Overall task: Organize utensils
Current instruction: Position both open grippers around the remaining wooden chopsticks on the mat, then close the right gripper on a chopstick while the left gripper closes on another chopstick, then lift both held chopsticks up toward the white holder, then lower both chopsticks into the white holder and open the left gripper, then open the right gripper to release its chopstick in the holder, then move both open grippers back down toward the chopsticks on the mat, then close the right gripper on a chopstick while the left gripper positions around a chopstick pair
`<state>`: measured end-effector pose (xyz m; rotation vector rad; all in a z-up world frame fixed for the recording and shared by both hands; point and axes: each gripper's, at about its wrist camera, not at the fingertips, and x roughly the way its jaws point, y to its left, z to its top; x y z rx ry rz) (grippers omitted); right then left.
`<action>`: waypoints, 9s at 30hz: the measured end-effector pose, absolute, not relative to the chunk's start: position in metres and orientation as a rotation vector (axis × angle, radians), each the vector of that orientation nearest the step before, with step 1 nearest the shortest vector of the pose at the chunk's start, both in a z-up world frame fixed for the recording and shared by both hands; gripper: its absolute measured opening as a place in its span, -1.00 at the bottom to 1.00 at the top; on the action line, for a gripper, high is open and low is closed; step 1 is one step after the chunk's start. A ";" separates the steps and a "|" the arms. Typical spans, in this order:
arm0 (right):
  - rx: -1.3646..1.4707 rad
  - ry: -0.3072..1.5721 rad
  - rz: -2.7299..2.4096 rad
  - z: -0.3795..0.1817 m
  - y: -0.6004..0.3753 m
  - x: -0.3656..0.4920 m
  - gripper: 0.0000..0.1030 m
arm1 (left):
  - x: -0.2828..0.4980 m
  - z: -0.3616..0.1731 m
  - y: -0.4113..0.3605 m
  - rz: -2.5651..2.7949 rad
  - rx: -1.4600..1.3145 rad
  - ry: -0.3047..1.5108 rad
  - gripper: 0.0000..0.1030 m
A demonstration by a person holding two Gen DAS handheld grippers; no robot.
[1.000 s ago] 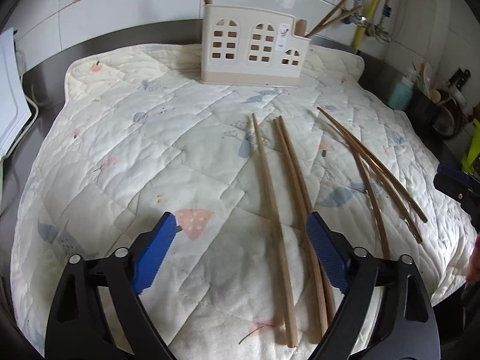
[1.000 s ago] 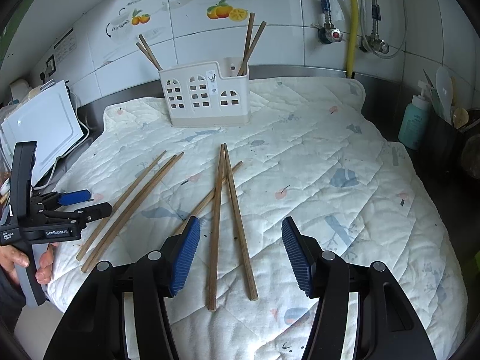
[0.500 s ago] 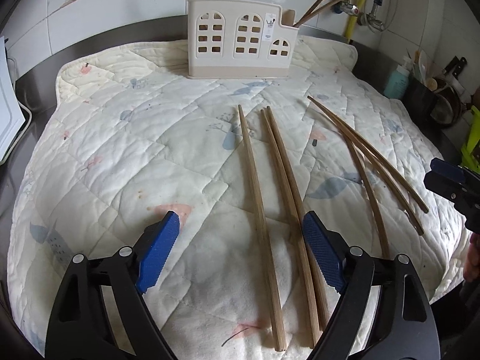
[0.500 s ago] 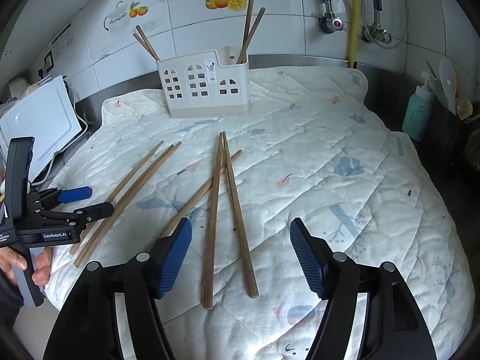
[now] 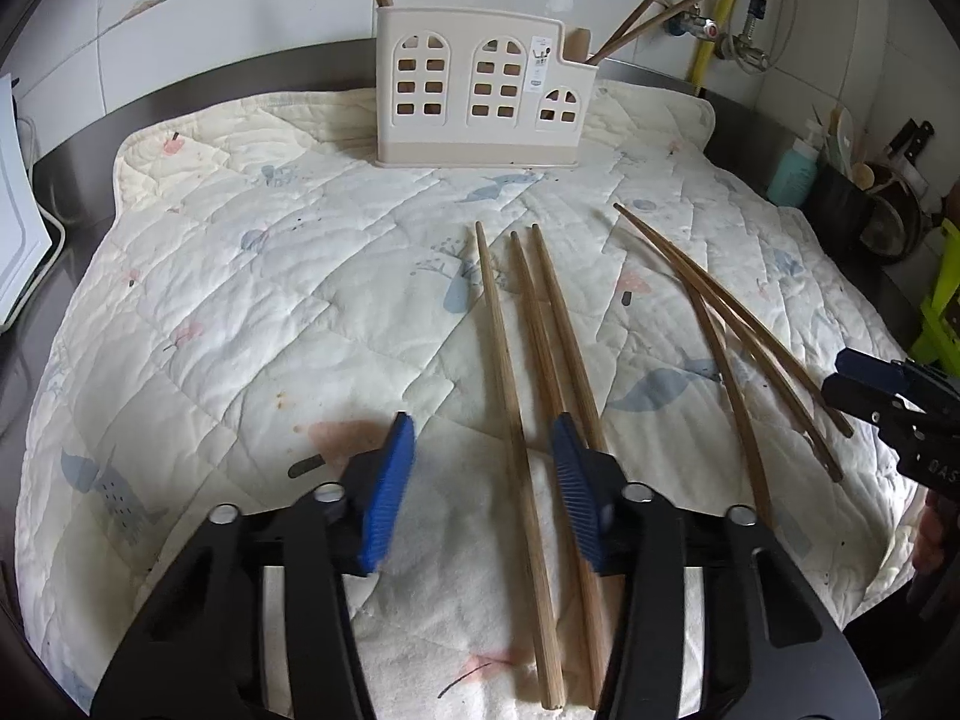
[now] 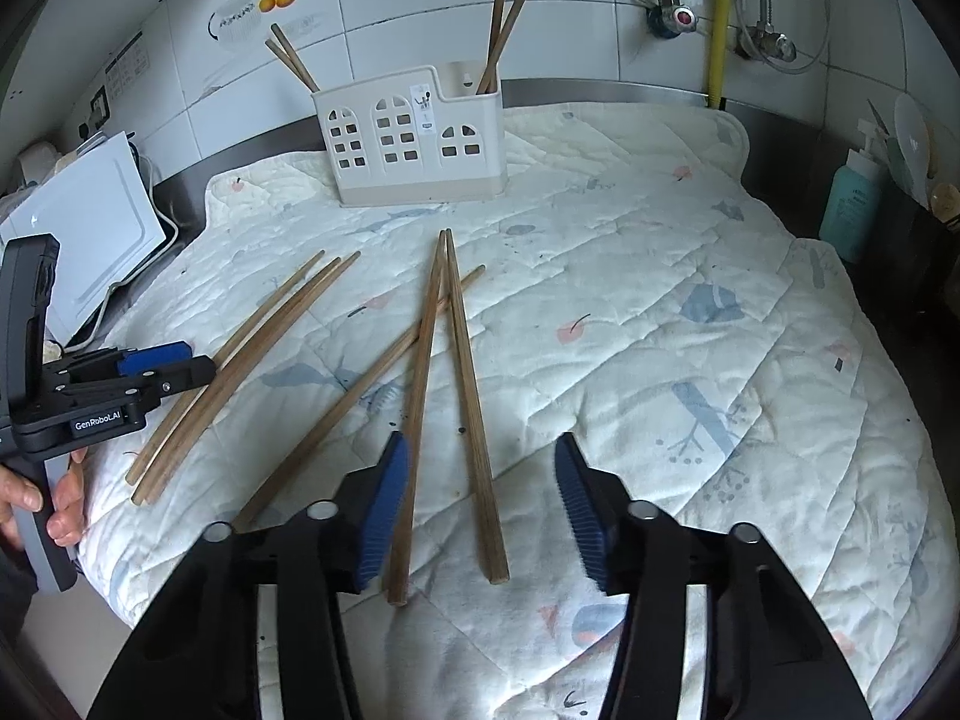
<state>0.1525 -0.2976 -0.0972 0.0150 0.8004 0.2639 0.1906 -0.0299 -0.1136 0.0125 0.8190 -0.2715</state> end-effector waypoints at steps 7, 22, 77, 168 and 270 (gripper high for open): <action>0.018 0.819 0.275 -0.106 -0.297 0.156 -0.40 | 0.188 -0.114 -0.033 -0.273 0.025 0.814 -0.27; -0.056 0.816 0.254 -0.112 -0.288 0.161 -0.68 | 0.192 -0.116 -0.034 -0.273 0.028 0.837 -0.50; -0.059 0.663 0.244 -0.050 -0.279 0.128 -0.88 | 0.178 -0.118 -0.034 -0.320 -0.014 0.874 -0.90; -0.117 0.481 0.330 0.108 -0.237 0.357 -0.88 | 0.442 0.074 -0.027 -0.323 -0.018 0.884 -0.86; -0.075 0.767 0.258 -0.113 -0.260 0.124 -0.87 | 0.143 -0.121 -0.055 -0.176 0.013 0.810 -0.58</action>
